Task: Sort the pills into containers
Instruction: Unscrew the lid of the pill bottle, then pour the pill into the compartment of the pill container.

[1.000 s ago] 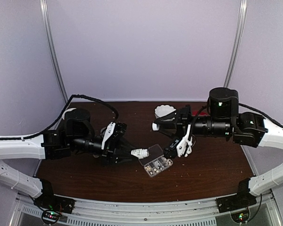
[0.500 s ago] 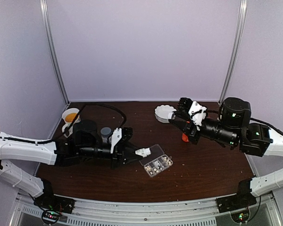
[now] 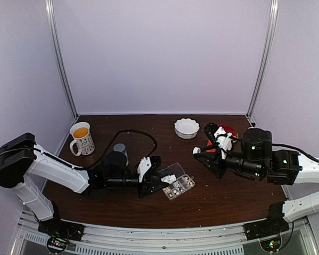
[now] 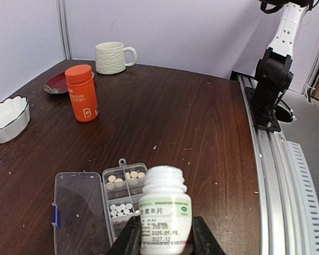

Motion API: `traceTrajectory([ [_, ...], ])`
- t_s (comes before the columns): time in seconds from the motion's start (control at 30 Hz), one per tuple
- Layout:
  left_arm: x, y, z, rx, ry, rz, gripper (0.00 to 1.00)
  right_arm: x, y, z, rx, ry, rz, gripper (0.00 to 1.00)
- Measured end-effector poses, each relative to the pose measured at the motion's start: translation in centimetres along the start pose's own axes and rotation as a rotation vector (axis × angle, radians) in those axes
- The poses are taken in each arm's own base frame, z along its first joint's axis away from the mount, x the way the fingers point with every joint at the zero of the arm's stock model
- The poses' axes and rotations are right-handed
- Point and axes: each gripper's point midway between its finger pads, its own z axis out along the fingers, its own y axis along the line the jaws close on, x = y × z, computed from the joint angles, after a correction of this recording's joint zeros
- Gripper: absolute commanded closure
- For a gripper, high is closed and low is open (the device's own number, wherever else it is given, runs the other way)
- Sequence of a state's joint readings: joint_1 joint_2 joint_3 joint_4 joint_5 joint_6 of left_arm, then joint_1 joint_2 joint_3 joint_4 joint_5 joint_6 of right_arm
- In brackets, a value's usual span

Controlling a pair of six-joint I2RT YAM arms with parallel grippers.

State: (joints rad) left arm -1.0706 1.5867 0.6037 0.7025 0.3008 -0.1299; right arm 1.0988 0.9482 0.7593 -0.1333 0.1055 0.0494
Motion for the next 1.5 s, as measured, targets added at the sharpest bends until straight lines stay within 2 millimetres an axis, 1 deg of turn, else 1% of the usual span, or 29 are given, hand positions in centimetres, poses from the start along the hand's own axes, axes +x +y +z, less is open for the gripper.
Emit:
traceTrajectory([
  [0.13, 0.9, 0.7, 0.9, -0.026, -0.007, -0.011, 1.0, 0.2, -0.1, -0.2, 0.0, 0.001, 0.04, 1.0],
  [0.23, 2.0, 1.2, 1.4, -0.044, 0.01, -0.022, 1.0, 0.3, -0.1, -0.3, 0.002, 0.0, 0.062, 1.0],
  [0.47, 3.6, 1.9, 2.3, -0.071, 0.038, -0.038, 1.0, 2.4, -0.2, 0.0, 0.011, 0.042, 0.086, 1.0],
  [0.57, 4.1, 2.3, 3.1, -0.081, 0.052, -0.041, 1.0, 3.1, -0.3, 0.1, 0.015, 0.058, 0.105, 1.0],
  [0.7, 4.3, 2.9, 3.8, -0.102, 0.062, -0.042, 1.0, 3.7, -0.3, 0.5, 0.017, 0.08, 0.134, 1.0],
  [0.87, 4.4, 3.8, 4.3, -0.144, 0.072, -0.044, 1.0, 5.4, 0.0, 1.0, 0.01, 0.123, 0.163, 1.0],
  [1.1, 4.9, 4.4, 5.1, -0.162, 0.106, -0.051, 1.0, 7.3, 0.2, 1.9, 0.011, 0.183, 0.186, 1.0],
  [1.23, 4.8, 4.7, 5.6, -0.17, 0.119, -0.053, 1.0, 8.3, 0.2, 2.5, 0.016, 0.217, 0.209, 1.0],
  [1.4, 4.8, 5.0, 6.1, -0.179, 0.133, -0.055, 1.0, 10.4, 0.5, 3.6, 0.008, 0.29, 0.243, 1.0],
  [1.5, 5.3, 5.1, 6.4, -0.182, 0.154, -0.059, 1.0, 11.6, 0.9, 4.4, -0.004, 0.328, 0.28, 1.0],
])
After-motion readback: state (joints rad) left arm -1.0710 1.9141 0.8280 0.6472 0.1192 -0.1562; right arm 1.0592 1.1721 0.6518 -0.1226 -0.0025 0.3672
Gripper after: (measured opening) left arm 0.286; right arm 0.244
